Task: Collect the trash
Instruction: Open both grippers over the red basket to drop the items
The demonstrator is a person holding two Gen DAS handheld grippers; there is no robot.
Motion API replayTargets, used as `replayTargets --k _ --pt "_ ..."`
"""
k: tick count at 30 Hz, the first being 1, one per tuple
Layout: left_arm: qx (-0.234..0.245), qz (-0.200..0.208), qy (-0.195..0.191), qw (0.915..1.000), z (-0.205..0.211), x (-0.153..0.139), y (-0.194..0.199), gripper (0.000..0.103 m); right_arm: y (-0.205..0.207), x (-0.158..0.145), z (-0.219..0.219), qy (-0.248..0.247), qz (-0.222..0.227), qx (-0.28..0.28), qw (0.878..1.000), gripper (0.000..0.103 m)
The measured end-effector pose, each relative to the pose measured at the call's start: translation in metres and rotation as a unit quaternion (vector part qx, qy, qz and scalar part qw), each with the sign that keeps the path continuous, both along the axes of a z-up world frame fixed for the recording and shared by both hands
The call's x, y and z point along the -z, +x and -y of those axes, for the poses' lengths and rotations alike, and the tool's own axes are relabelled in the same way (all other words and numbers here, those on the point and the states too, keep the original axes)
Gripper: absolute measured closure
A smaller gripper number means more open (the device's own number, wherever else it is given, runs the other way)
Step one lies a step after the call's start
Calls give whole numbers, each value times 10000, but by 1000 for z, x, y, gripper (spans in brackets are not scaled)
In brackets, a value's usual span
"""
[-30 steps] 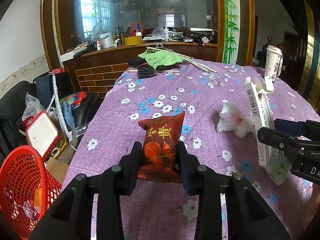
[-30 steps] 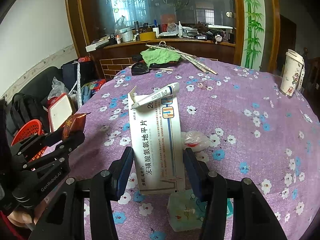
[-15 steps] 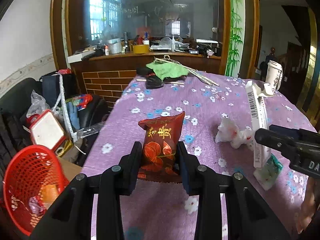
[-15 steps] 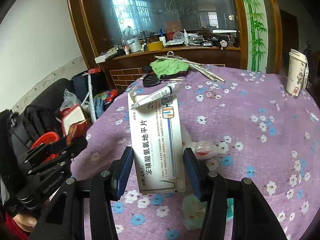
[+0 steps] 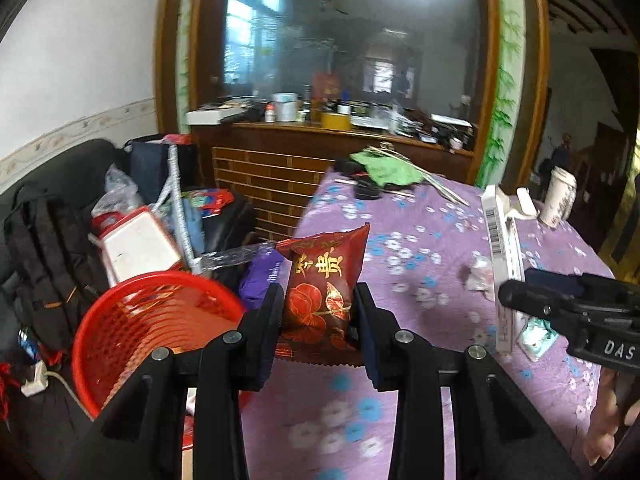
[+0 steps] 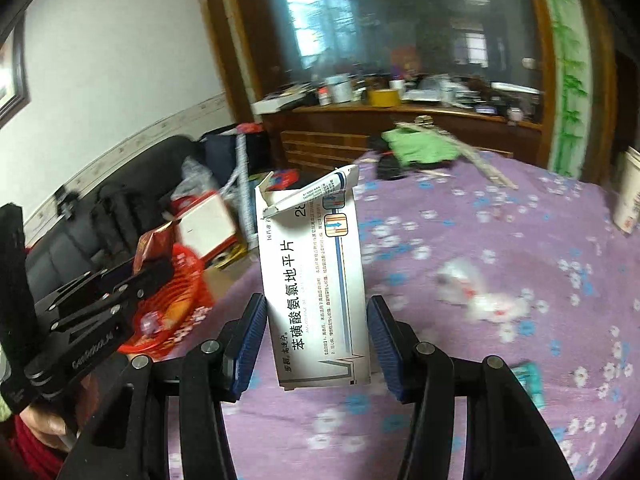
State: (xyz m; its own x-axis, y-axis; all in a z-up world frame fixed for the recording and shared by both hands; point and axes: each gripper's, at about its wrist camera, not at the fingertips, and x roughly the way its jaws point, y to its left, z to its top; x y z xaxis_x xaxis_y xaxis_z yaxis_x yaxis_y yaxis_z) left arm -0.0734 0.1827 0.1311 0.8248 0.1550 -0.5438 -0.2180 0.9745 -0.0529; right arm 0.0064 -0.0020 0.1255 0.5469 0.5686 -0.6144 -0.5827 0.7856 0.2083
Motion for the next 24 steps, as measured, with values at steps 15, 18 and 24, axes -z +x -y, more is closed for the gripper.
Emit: replayTargets --k 15,18,24 --pt "-1001 -411 -466 9930 -144 40 -42 69 -23 12 -168 55 -636 -1306 9894 47" --pt "-1024 -401 -541 9925 -155 45 -44 64 -14 23 -199 38 -780 -1333 9880 46" --pt "-989 -262 -561 9932 -164 42 -49 50 8 39 -203 159 -1095 -1158 9871 38"
